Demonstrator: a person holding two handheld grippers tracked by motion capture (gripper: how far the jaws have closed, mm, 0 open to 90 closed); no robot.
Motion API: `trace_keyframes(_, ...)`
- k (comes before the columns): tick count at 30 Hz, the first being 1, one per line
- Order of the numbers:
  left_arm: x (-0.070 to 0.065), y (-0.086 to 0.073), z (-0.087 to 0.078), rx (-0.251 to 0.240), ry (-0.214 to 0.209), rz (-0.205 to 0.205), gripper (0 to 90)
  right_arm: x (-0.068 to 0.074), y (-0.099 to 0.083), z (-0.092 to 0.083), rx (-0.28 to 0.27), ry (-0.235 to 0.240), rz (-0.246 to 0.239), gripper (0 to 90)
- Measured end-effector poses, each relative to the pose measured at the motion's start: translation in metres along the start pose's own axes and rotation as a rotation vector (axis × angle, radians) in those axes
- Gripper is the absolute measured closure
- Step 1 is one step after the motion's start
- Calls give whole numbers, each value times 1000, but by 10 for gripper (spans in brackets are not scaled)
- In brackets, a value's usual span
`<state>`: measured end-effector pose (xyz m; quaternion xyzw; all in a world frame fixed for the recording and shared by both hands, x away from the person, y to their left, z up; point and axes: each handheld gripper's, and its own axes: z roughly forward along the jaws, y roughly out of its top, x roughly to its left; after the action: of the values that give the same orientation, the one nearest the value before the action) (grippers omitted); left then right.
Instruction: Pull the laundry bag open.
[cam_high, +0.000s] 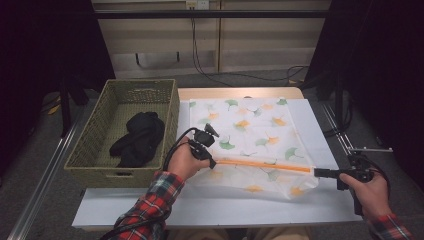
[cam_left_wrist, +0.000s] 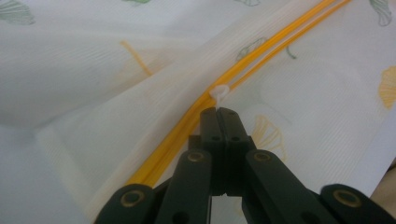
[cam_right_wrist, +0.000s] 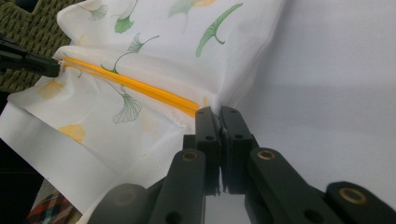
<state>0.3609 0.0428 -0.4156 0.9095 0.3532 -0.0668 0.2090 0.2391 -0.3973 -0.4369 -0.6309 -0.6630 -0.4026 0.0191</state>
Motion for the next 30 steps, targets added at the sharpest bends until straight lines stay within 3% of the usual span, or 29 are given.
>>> trace_keyframes(14, 11, -8, -12, -13, 19, -60, 900, -5, 0, 0, 3, -31, 2, 874)
trace_keyframes(20, 15, -9, -15, -17, 9, -68, 900, -5, 1, -1, 5, -38, -2, 874)
trace_keyframes(30, 19, -11, -23, -17, 29, -84, 900, -10, 0, -3, -9, -45, 1, 874)
